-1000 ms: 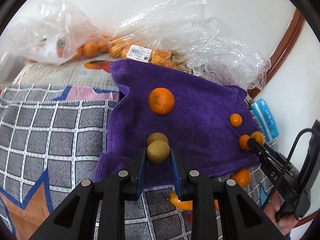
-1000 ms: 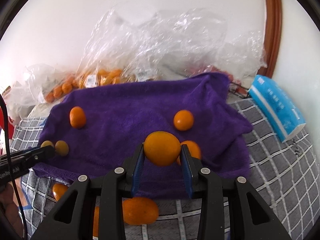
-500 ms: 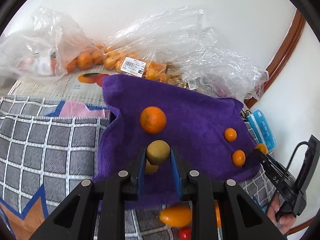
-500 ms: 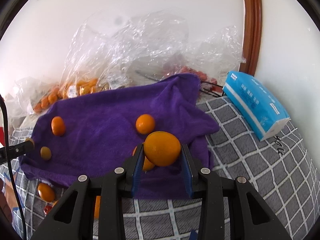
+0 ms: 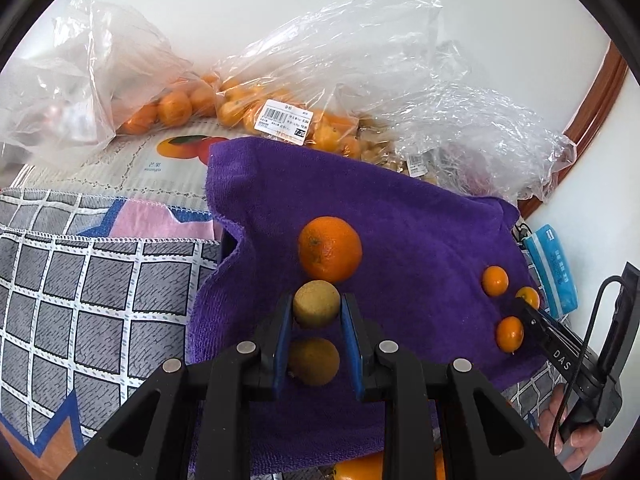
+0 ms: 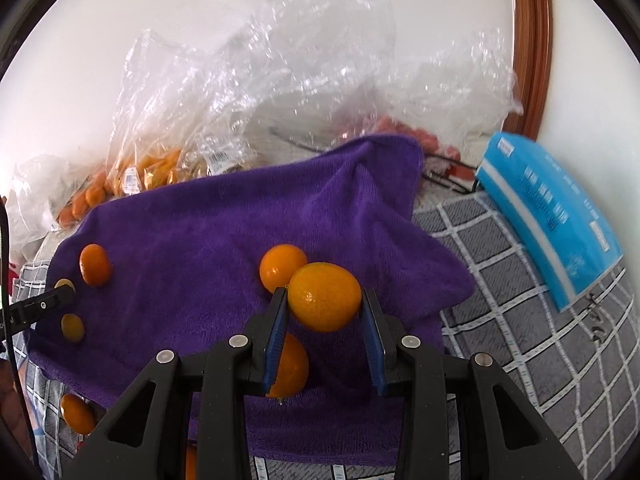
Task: Organize fruits
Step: 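Lower both tools onto the towel and open them to release the fruits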
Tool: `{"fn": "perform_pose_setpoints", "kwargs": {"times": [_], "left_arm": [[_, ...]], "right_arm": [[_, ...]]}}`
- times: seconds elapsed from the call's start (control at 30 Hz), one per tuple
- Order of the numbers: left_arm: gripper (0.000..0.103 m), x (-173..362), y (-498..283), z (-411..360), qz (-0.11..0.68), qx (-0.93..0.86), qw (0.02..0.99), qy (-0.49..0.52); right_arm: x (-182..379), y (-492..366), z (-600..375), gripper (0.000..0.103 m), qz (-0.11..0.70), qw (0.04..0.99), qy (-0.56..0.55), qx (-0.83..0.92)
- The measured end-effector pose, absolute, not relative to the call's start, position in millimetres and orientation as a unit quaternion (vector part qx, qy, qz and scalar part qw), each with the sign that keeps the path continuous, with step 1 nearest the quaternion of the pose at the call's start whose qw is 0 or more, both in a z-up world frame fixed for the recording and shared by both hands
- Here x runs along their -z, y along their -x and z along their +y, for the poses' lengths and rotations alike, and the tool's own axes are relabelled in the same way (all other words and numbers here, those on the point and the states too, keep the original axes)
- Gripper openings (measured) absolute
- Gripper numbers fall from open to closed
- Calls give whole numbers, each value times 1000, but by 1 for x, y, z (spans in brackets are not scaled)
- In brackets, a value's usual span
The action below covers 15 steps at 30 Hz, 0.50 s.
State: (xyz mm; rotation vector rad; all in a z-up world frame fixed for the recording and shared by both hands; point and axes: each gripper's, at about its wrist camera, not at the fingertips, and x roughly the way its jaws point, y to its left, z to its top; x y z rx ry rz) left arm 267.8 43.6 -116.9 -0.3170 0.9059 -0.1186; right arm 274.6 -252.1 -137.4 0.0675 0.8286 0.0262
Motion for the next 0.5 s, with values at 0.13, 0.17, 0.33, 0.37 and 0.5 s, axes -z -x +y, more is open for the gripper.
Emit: {"fn": "perform_pose_setpoints", "kwargs": {"times": [0.13, 0.17, 0.33, 0.37, 0.5], "left_arm": [[23, 114, -265, 46, 437, 60, 884, 156], [24, 113, -264, 47, 439, 59, 883, 155], [34, 104, -247, 55, 434, 42, 886, 159], [34, 102, -242, 57, 431, 39, 887, 163], [34, 97, -214, 64, 419, 28, 892, 167]], "right_arm": [[131, -268, -255, 45, 398, 917, -38, -13], [128, -265, -255, 50, 394, 918, -38, -13], [107, -243, -253, 60, 377, 926, -20, -3], [104, -237, -253, 60, 374, 927, -19, -2], [93, -211, -253, 60, 367, 930, -12, 0]]}}
